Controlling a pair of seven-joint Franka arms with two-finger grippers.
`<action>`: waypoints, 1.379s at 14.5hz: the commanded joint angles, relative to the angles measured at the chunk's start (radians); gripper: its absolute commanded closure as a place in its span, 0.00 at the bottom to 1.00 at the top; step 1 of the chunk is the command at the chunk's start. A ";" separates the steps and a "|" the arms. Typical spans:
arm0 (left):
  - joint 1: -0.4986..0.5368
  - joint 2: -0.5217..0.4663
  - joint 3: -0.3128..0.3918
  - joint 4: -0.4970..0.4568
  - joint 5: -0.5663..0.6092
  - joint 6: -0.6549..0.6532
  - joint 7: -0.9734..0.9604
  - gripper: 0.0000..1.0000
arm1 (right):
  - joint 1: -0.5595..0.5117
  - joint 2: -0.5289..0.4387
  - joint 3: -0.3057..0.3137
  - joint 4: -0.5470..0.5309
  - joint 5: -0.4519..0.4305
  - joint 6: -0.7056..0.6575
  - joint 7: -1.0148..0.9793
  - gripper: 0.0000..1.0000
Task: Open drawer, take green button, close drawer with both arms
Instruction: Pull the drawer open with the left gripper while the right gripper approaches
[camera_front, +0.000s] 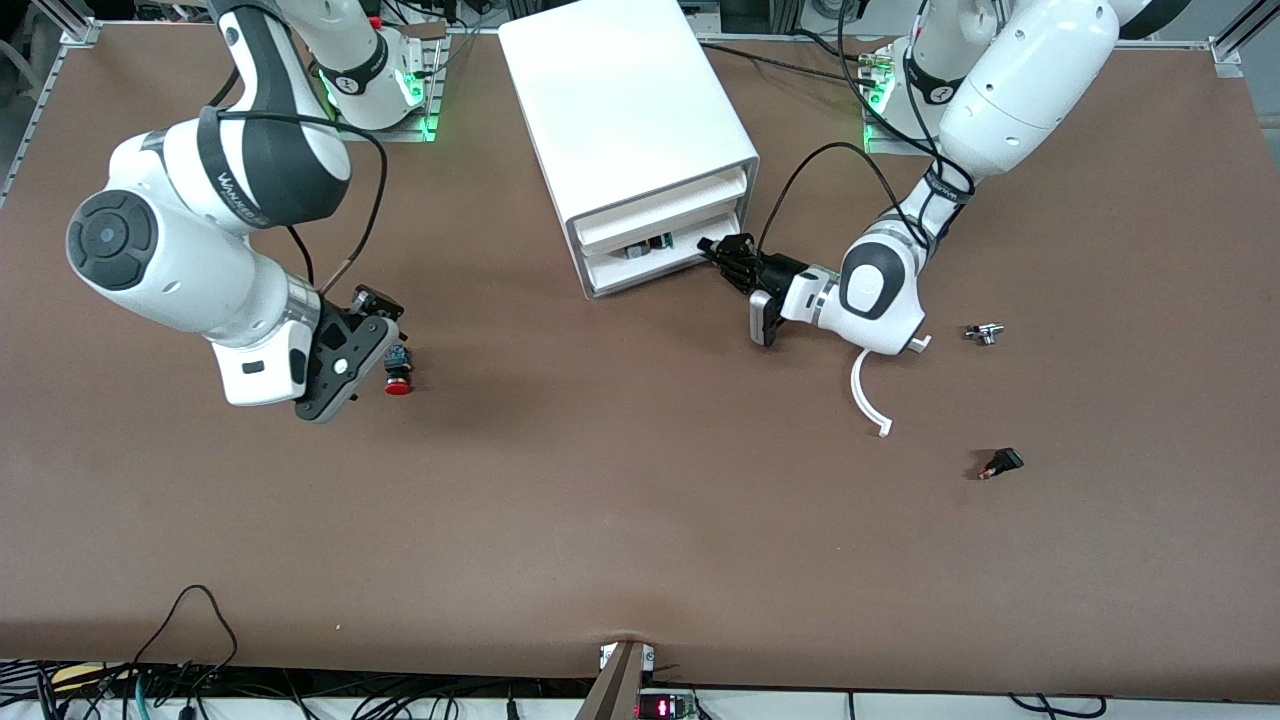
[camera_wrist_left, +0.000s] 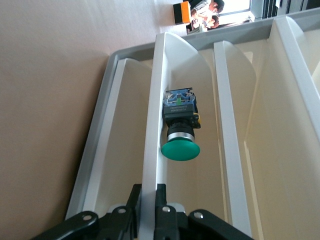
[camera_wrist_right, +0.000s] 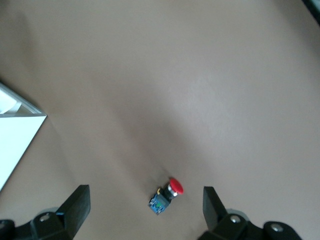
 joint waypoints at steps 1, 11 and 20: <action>0.002 0.017 0.018 0.037 -0.029 0.012 -0.020 1.00 | -0.001 0.051 -0.008 0.078 0.020 -0.019 -0.107 0.00; 0.002 0.057 0.102 0.132 -0.004 0.010 -0.039 1.00 | 0.023 0.124 -0.008 0.152 0.020 -0.014 -0.277 0.00; 0.000 0.109 0.154 0.224 0.019 0.010 -0.045 1.00 | 0.161 0.189 -0.008 0.216 0.023 -0.011 -0.311 0.00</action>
